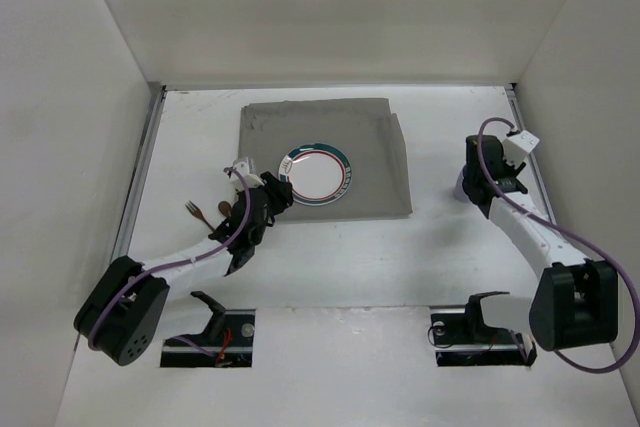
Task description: Set the dinner table for one person
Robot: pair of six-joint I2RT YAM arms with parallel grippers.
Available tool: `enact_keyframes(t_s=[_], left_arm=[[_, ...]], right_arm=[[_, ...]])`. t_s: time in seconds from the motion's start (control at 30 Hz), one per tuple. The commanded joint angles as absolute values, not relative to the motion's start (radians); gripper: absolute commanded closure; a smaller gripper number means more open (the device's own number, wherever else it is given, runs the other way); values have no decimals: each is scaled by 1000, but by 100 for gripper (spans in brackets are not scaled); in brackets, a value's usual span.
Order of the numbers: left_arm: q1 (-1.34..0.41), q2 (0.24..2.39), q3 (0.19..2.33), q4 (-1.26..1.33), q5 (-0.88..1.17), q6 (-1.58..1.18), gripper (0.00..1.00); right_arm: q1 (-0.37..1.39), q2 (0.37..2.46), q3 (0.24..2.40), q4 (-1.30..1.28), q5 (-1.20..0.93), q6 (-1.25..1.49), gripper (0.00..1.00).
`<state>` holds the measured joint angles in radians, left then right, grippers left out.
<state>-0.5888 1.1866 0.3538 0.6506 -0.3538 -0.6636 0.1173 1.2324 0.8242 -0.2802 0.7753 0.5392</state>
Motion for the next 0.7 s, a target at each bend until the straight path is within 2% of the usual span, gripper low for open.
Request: enact_keyframes(t_s=[0.0,0.23,0.4,0.43,0.53,0.67], left_arm=[[-579,1164,362,707,-350,-673,57],[-579,1190,370,710,-331,-690,57],[-582,1170,365,710,-331,-692,57],[-579,1175,365,710,-331,-690,57],[-567,1193,367,710,-322,-699,57],[-579,1206,376,710,-328,-696,57]], right_arm=[[88,1229,802,-282,741,580,50],[42,1239,733,-227,609,618,62],[33,1246,719,-189,603,632,87],[36,1224,718,-189,618,632,90],[67,1146,756,-212,692,600,91],[192,1098,862,-235,726,532,91]])
